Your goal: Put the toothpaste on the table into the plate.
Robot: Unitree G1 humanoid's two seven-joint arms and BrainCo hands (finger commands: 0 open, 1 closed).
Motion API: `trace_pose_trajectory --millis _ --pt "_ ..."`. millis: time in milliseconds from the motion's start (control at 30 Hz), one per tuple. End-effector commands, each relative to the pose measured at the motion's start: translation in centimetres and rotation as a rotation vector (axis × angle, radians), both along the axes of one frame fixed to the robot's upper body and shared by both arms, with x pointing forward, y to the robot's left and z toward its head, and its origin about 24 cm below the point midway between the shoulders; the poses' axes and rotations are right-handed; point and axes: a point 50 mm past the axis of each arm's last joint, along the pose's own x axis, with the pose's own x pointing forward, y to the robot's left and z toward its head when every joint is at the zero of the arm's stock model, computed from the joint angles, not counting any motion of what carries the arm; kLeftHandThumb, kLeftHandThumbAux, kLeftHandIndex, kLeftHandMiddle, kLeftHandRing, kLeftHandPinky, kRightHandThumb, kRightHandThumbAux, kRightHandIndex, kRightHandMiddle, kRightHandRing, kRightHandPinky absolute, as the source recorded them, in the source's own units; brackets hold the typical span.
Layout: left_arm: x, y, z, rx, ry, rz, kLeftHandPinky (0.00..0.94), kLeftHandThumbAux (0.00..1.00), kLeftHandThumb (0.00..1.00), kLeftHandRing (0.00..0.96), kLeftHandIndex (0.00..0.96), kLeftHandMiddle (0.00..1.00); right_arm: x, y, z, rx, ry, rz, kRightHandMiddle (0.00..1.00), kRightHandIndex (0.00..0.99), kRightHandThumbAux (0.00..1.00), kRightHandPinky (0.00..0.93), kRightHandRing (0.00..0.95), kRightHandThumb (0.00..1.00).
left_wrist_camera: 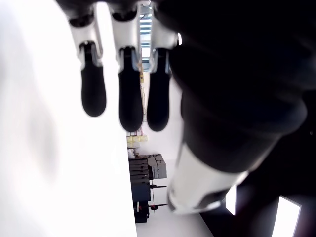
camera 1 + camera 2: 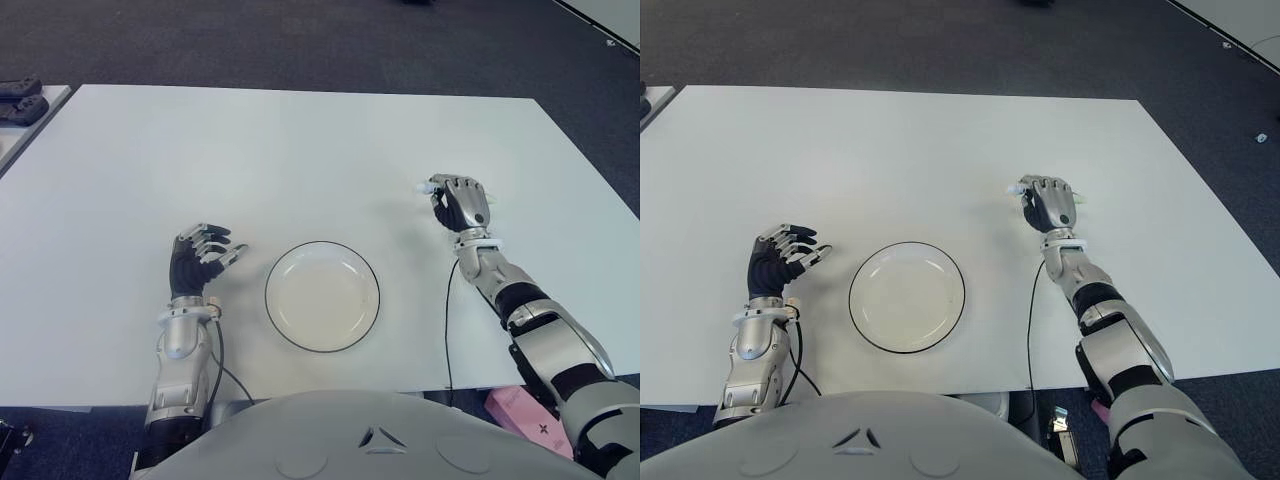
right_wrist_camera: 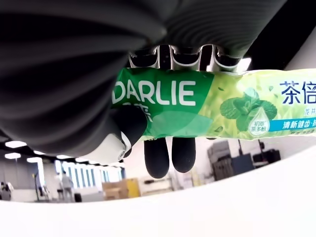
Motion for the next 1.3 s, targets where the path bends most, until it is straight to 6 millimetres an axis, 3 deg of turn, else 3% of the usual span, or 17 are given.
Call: trace_pose_trajectory --millis 33,300,600,867,1300 --pt "0.2 -0.1 -0.2 -0.014 0.015 0.006 0.520 0.998 0.042 0.525 0.532 0.485 0.0 0.6 1.5 0.058 -0.079 0.052 0.544 0.394 0.682 0.850 0.858 0.847" --pt "0.3 -0.2 -0.3 -0.023 0.020 0.010 0.524 0.998 0.077 0.525 0.535 0.487 -0.4 1.9 2.9 0.138 -0.143 0.127 0.546 0.395 0.681 0.864 0.863 0.848" --pt "0.4 -0.3 -0.4 -0.023 0.025 0.005 0.533 0.998 0.096 0.526 0.535 0.487 -2.1 5.6 5.0 0.216 -0.265 0.346 0.546 0.396 0.680 0.858 0.869 0.851" --pt "0.4 -0.5 -0.3 -0.025 0.015 0.007 0.521 0.998 0.091 0.513 0.530 0.474 -3.8 8.6 5.1 0.235 -0.316 0.542 0.546 0.396 0.679 0.858 0.866 0.851" --pt "0.5 -0.6 -0.4 -0.026 0.008 0.000 0.528 0.998 0.080 0.522 0.534 0.487 -6.9 11.9 4.7 0.157 -0.321 0.803 0.545 0.397 0.680 0.871 0.871 0.851"
